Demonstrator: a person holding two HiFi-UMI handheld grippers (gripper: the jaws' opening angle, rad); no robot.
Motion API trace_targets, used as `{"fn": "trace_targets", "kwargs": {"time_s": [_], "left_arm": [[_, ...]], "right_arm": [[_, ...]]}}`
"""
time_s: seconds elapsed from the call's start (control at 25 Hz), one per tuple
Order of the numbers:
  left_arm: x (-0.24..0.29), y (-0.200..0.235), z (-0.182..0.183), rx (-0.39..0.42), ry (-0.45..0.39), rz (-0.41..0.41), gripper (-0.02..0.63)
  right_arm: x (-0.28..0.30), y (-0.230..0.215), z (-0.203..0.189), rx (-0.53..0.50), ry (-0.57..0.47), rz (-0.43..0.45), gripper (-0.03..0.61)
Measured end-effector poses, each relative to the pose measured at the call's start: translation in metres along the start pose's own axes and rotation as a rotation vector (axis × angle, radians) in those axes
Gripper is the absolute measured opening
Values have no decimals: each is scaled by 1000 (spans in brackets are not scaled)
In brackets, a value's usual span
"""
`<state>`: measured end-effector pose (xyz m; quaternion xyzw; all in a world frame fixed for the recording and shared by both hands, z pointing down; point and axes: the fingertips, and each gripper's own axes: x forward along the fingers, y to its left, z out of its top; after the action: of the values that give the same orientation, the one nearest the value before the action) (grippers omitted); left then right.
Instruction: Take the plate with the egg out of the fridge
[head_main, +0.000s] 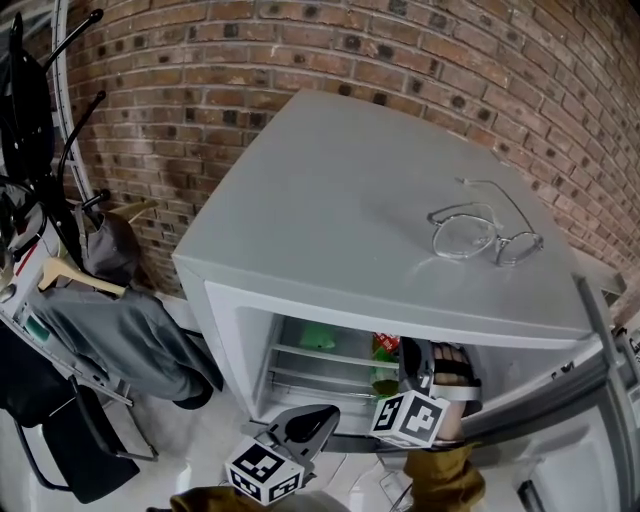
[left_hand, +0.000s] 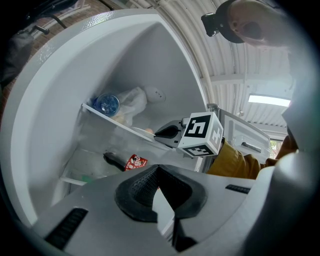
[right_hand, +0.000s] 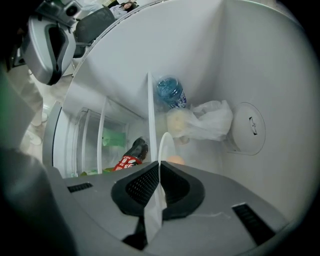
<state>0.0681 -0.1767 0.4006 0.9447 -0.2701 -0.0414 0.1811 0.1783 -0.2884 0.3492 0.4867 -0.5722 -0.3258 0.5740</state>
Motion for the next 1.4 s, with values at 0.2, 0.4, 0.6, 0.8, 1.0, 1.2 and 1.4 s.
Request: {"fn": "trace_targets", "kwargs": {"time_s": [0.2,0.4,0.6,0.8,1.0,1.2,1.4], "left_arm": [[1,0,0,-6,-5,4,8],[5,-5,-3,-13,-4,-8,8],[7,-7,-3,-12,-2,-12,8],[7,-7,-3,-16,-2,-8,8],[7,-4,-4,-22,-5,-3,8],[5,0,-2,-21,-10,9,8],[3,1,3,-12,-18,15,8]], "right_arm": [[-18,-12,9,13,-36,-46,14],[-27,-14,9,9,-55,-88,14],[-36,-17,11,0,-73,-125,14],[-45,-19,17,-9,-95,-178,14],[-51,-12,22,-35,-120,-204,14],[-58,-8,29,-24,-149,-217,14],[-67,-4,34,-10,-172,-225,14]]}}
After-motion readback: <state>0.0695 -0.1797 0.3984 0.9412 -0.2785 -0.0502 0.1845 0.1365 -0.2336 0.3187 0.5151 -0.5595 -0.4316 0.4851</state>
